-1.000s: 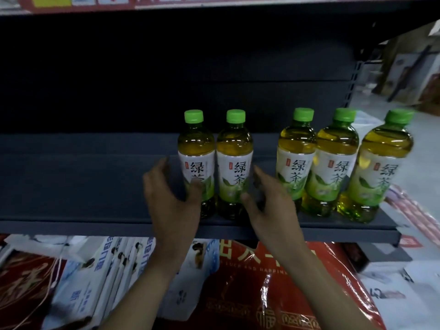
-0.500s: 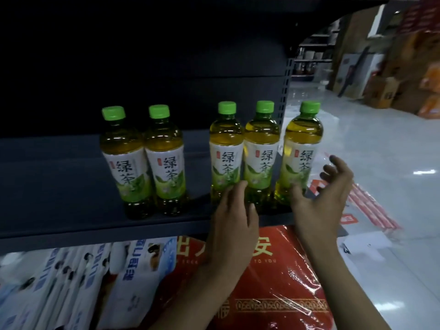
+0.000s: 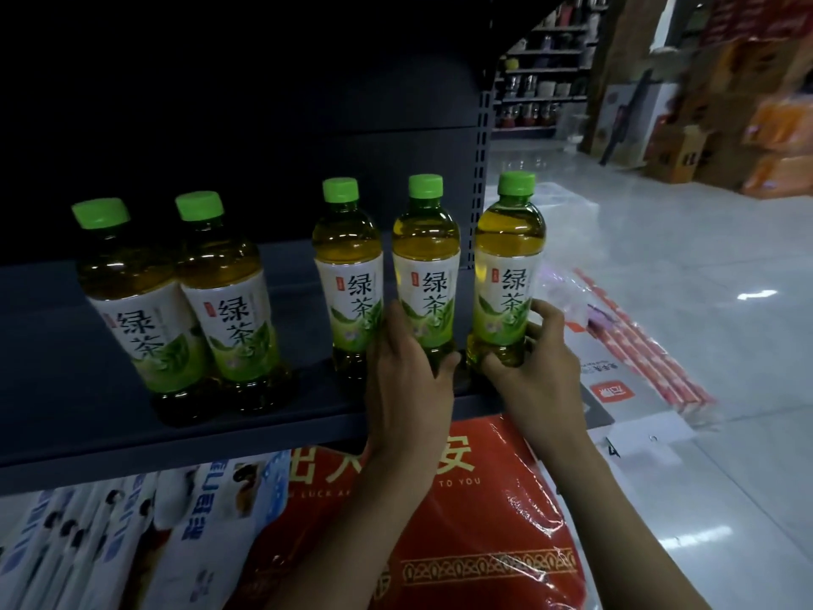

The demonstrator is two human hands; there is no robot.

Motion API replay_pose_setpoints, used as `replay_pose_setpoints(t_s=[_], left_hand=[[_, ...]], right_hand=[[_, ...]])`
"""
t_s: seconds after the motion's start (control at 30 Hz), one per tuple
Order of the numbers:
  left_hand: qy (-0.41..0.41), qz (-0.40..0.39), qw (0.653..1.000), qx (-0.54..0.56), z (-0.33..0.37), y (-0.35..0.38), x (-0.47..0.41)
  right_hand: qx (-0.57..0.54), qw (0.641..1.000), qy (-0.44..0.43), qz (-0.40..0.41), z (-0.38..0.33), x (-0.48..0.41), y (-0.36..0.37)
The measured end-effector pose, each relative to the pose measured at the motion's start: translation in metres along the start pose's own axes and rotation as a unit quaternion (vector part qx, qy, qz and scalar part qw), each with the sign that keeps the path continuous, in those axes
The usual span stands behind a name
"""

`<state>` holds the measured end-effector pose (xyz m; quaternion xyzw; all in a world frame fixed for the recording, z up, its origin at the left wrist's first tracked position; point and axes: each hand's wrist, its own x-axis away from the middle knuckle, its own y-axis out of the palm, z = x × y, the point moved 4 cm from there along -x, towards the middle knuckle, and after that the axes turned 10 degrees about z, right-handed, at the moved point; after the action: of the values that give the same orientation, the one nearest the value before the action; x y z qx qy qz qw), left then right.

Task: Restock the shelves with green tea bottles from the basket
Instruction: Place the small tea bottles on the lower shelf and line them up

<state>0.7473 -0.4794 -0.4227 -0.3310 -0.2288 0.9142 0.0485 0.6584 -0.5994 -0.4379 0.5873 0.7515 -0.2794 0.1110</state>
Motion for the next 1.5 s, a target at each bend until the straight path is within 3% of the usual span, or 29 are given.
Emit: replay_pose_setpoints(t_s=[0.4, 0.5, 0.6, 0.67, 0.77, 0.9, 1.1, 1.5], left_hand=[[-0.001, -0.008, 1.000, 0.013, 0.006, 0.013, 0.001], [-0.014, -0.003, 0.998, 0.056, 0.001, -0.005, 0.006], [0.007, 0.111, 0.990, 0.085, -0.014, -0.047, 0.004], [0.011, 0.190, 0.977, 0.096, -0.028, -0.077, -0.004], [-0.030, 0.229, 0.968, 0.093, -0.055, -0.104, -0.016], [-0.080, 0.210, 0.972, 0.065, -0.090, -0.121, -0.014], [-0.062, 0.094, 0.994, 0.016, -0.108, -0.120, -0.017], [-0.060, 0.074, 0.995, 0.043, -0.094, -0.091, -0.029]], right_hand=[[0.017, 0.999, 0.017, -0.030, 0.007, -0.004, -0.003], [0.027, 0.998, 0.011, 0.059, -0.005, 0.003, -0.012], [-0.008, 0.984, -0.068, 0.164, -0.040, 0.022, -0.020], [-0.027, 0.991, -0.083, 0.105, -0.061, 0.038, -0.004], [-0.021, 0.995, -0.095, -0.018, -0.079, 0.058, 0.040], [-0.014, 0.994, -0.080, -0.079, -0.086, 0.069, 0.084], [-0.006, 0.996, -0.060, -0.061, -0.081, 0.060, 0.112], [0.063, 0.997, -0.030, -0.027, -0.074, 0.071, 0.094]])
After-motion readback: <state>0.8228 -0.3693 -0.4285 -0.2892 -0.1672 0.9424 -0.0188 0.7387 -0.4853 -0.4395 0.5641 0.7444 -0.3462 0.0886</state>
